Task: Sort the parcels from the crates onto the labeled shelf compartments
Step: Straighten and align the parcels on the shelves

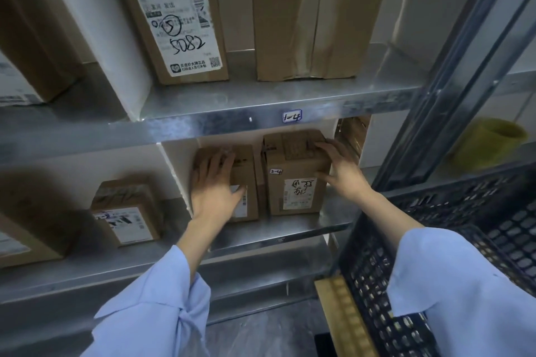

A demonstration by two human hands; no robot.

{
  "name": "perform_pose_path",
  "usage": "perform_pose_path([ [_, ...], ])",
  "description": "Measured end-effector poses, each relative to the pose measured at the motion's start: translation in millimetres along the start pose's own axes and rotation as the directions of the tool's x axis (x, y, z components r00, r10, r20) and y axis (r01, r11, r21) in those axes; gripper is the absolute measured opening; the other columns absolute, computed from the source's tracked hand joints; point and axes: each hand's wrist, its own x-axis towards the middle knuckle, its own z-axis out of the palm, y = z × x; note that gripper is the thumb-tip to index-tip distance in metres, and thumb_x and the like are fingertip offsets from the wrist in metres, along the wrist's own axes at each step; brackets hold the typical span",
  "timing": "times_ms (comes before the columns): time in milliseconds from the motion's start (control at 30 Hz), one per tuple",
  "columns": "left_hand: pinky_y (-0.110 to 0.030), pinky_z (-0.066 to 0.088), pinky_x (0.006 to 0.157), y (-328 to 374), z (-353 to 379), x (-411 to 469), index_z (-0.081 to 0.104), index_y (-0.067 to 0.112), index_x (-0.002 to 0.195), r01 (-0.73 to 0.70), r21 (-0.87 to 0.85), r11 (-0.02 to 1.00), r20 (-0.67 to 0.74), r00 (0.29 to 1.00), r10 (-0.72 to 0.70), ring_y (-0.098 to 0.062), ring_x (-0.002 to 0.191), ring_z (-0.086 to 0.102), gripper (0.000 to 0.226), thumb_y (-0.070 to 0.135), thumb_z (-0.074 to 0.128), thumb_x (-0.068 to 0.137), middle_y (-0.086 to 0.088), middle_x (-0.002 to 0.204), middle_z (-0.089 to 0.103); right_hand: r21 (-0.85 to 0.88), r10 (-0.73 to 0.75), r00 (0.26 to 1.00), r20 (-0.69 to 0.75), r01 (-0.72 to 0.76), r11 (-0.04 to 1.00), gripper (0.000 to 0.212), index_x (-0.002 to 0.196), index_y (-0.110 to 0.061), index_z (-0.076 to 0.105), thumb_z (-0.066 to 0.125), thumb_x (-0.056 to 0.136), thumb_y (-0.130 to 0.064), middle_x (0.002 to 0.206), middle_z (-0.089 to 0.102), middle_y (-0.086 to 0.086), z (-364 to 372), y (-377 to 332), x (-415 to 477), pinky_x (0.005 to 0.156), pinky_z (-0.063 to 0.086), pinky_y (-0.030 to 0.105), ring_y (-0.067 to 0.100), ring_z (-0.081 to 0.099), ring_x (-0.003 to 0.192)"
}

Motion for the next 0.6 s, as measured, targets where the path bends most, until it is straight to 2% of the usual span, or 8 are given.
perform_pose_path([
  [100,-0.046,0.041,0.103,-1.0,2.5,-0.9,0.059,0.016,0.131,-0.004,0.002,1.0,-0.039,0.999,0.004,-0.034,0.127,0.042,0.068,0.035,0.079,0.069,-0.006,0.134,0.056,0.078,-0.016,1.0,0.004,0.016,0.997,0.069,0.142,-0.011,0.045,0.077,0.081,-0.006,0.149,0.035,0.016,1.2,6.7,3.8,0.111,0.04,0.048,0.034,0.041,0.135],
  [200,-0.045,0.041,0.101,-0.4,4.9,-1.4,0.06,0.017,0.13,-0.002,0.018,1.0,-0.056,0.998,0.003,-0.034,0.125,0.044,0.066,0.036,0.078,0.069,-0.006,0.133,0.057,0.127,-0.047,0.999,-0.004,0.047,0.991,0.068,0.14,-0.011,0.047,0.077,0.08,-0.001,0.146,0.037,0.015,-1.5,13.6,4.0,0.105,0.046,0.053,0.033,0.04,0.134],
  [367,-0.044,0.039,0.1,0.8,7.6,-3.5,0.06,0.018,0.129,0.009,0.026,1.0,-0.076,0.997,-0.007,-0.035,0.125,0.043,0.066,0.036,0.079,0.069,-0.005,0.134,0.056,0.149,-0.027,1.0,-0.012,0.029,0.988,0.069,0.141,-0.013,0.048,0.076,0.079,0.002,0.148,0.035,0.014,-4.8,20.2,0.7,0.103,0.048,0.052,0.033,0.042,0.135],
  [433,-0.043,0.039,0.1,1.4,8.1,-4.3,0.061,0.018,0.129,0.011,0.023,1.0,-0.088,0.996,-0.009,-0.035,0.124,0.044,0.065,0.036,0.079,0.068,-0.005,0.133,0.056,0.159,-0.02,0.999,-0.024,0.024,0.987,0.069,0.141,-0.014,0.048,0.076,0.08,0.001,0.148,0.035,0.011,-5.5,21.6,-1.4,0.103,0.049,0.049,0.032,0.044,0.134],
  [533,-0.041,0.038,0.099,2.1,7.6,-6.9,0.061,0.018,0.129,0.006,0.031,1.0,-0.097,0.995,-0.003,-0.035,0.123,0.045,0.066,0.037,0.079,0.068,-0.005,0.134,0.056,0.133,-0.018,0.999,-0.045,0.024,0.991,0.068,0.141,-0.016,0.048,0.075,0.081,0.001,0.149,0.036,0.009,-7.3,22.1,-4.6,0.102,0.047,0.031,0.027,0.045,0.132],
  [600,-0.041,0.037,0.098,1.1,6.9,-8.8,0.061,0.018,0.13,-0.003,0.041,0.999,-0.1,0.995,0.007,-0.035,0.122,0.046,0.067,0.037,0.079,0.069,-0.005,0.135,0.056,0.117,-0.018,0.999,-0.047,0.023,0.993,0.068,0.141,-0.017,0.048,0.076,0.081,-0.001,0.149,0.036,0.008,-8.2,21.4,-6.0,0.096,0.05,0.031,0.027,0.049,0.125],
])
